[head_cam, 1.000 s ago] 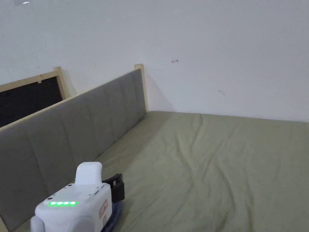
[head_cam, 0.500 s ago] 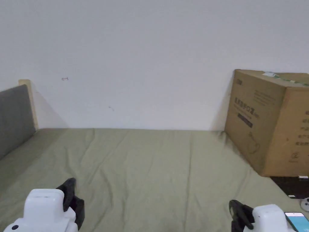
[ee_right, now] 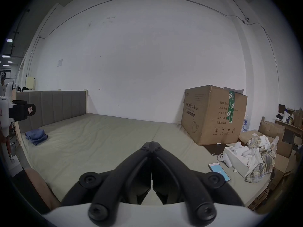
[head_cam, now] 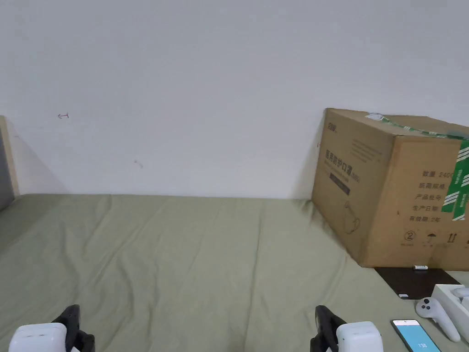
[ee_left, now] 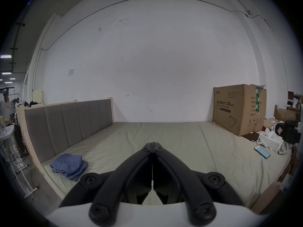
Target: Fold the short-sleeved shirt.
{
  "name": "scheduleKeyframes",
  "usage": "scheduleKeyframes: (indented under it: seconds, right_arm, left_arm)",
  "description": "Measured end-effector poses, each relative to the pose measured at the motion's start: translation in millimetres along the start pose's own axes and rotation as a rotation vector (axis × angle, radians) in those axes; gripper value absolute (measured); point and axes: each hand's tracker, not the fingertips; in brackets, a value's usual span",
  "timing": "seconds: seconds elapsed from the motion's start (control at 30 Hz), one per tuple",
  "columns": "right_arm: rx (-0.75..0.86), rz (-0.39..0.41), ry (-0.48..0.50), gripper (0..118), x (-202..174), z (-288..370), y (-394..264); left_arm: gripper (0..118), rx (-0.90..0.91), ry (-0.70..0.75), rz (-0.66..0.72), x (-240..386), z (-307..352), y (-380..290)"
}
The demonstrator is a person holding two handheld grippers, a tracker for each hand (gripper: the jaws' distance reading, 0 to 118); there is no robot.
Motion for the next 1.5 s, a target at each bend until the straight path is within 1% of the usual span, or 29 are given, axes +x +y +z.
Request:
scheduleKeyframes:
  seconds: [0.07,0.1,0.13,0.17,0.2,0.23,0.27,0.3,0.4,0.5,0.57,0.67,0.77,0.87,0.97,1.03,1.1,1.17,1.3,1.4,1.5]
  right_arm:
    - [0.021,-0.001,-0.022,0,-1,-1,-2]
    - [0.022,-0.002,-0.025,8,0,-1,-2]
    - [0.023,-0.008,-0.037,21,0,-1,-2]
    - [0.027,-0.031,-0.054,40,1,-1,-2]
    - [0.029,-0.048,-0.053,74,3,-1,-3]
    - [0.026,-0.056,-0.052,100,5,-1,-3]
    - [0.021,-0.059,-0.054,114,5,-3,-3]
    - [0.013,-0.057,-0.06,118,6,-4,-5]
    - [0.031,-0.048,-0.063,118,7,-4,-8]
    - [0.015,-0.027,-0.078,118,5,-8,-9]
    - [-0.011,-0.052,-0.072,118,7,-12,-11]
    - [-0.035,-0.064,-0.08,118,9,-14,-14]
    - [-0.065,-0.09,-0.053,118,10,-15,-16]
    - [-0.058,-0.062,-0.016,118,4,-11,-16]
    - [-0.031,-0.033,0.007,118,-3,-6,-17]
    - [-0.034,-0.026,0.006,118,-6,-8,-17]
    - [-0.06,-0.039,-0.001,118,-6,-12,-16]
    - [-0.065,-0.061,-0.029,118,-3,-14,-17]
    - [-0.052,-0.088,-0.013,118,-2,-12,-17]
    - [-0.049,-0.093,0.001,118,-2,-11,-16]
    - [-0.054,-0.088,-0.019,118,-3,-11,-16]
  left_arm:
    - [0,0.023,0.004,-0.057,5,4,-3]
    - [0,0.045,0.007,-0.087,8,5,-4]
    - [0,0.051,0.002,-0.091,9,7,-5]
    - [6,0.052,-0.016,-0.077,10,9,-5]
    - [32,0.056,-0.026,-0.071,11,10,-6]
    - [67,0.064,-0.029,-0.067,11,10,-6]
    - [98,0.07,-0.023,-0.066,14,9,-7]
    - [114,0.066,-0.012,-0.064,15,6,-8]
    - [113,0.091,-0.025,-0.036,16,10,-7]
    - [113,0.083,-0.023,-0.042,22,3,-10]
    - [113,0.057,-0.052,-0.018,21,-4,-13]
    - [113,0.004,-0.019,0.0,22,-12,-23]
    - [113,-0.028,-0.025,0.028,21,-19,-24]
    - [113,-0.035,-0.028,0.01,24,-16,-28]
    - [113,0.041,-0.05,-0.015,28,-4,-28]
    - [113,0.048,-0.064,-0.03,30,0,-30]
    - [113,0.042,-0.061,-0.035,32,-2,-30]
    - [113,0.033,-0.044,-0.043,33,-3,-31]
    - [113,0.015,-0.062,-0.04,29,-7,-32]
    - [113,-0.001,-0.061,-0.02,26,-10,-32]
    - [113,-0.007,-0.054,-0.026,28,-11,-33]
